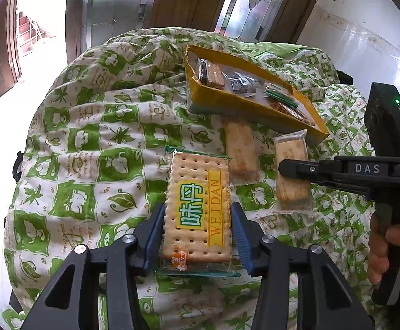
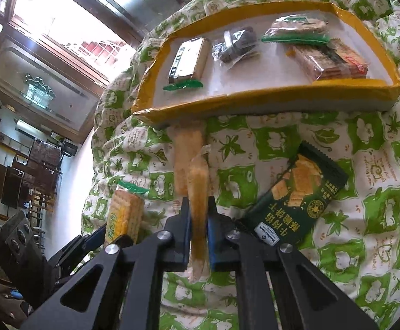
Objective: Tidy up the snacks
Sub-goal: 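Carry the tan pack with the right tool while the left tool carries the WEIDAN pack over the tray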
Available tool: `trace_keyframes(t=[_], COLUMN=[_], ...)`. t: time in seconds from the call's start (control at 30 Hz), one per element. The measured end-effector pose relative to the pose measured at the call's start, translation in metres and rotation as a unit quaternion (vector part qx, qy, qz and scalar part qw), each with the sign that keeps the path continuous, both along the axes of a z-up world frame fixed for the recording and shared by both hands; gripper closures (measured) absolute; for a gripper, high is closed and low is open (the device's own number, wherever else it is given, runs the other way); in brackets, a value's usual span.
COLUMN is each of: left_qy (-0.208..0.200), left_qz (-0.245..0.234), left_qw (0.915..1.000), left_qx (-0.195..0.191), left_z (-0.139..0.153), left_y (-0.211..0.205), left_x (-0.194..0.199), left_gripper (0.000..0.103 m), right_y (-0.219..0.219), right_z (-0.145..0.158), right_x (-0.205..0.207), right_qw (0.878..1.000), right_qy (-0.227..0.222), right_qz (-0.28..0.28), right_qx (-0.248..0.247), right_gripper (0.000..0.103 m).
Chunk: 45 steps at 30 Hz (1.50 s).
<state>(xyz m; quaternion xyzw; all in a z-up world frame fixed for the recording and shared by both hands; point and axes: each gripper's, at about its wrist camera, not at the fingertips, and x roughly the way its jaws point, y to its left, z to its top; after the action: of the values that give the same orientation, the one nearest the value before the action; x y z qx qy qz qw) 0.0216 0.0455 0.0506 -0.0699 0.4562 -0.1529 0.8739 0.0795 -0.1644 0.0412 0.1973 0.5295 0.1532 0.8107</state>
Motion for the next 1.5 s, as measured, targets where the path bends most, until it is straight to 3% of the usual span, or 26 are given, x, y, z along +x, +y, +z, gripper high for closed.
trace_keyframes(t=[0.4, 1.07, 1.5], left_qy=[-0.007, -0.020, -0.032], left_qz=[0.005, -0.001, -0.017], left_qw=[0.9999, 0.9993, 0.9988], left_qx=[0.012, 0.031, 0.034], left_z=[0.006, 0.015, 0.029], left_y=[-0.002, -0.007, -0.021], left_x=[-0.002, 0.002, 0.013], left_gripper=[0.053, 0.053, 0.053], right_y=[-0.005, -0.038, -0.040], right_z=[0.002, 0.042, 0.047], right_x=[-0.007, -0.002, -0.003], right_qw=[1.000, 0.998, 0.998], right_qy=[-0.005, -0.055, -0.060], right_qz=[-0.007, -0.030, -0.028], right_qx=[0.004, -0.016, -0.017], right_gripper=[0.093, 0.093, 0.093])
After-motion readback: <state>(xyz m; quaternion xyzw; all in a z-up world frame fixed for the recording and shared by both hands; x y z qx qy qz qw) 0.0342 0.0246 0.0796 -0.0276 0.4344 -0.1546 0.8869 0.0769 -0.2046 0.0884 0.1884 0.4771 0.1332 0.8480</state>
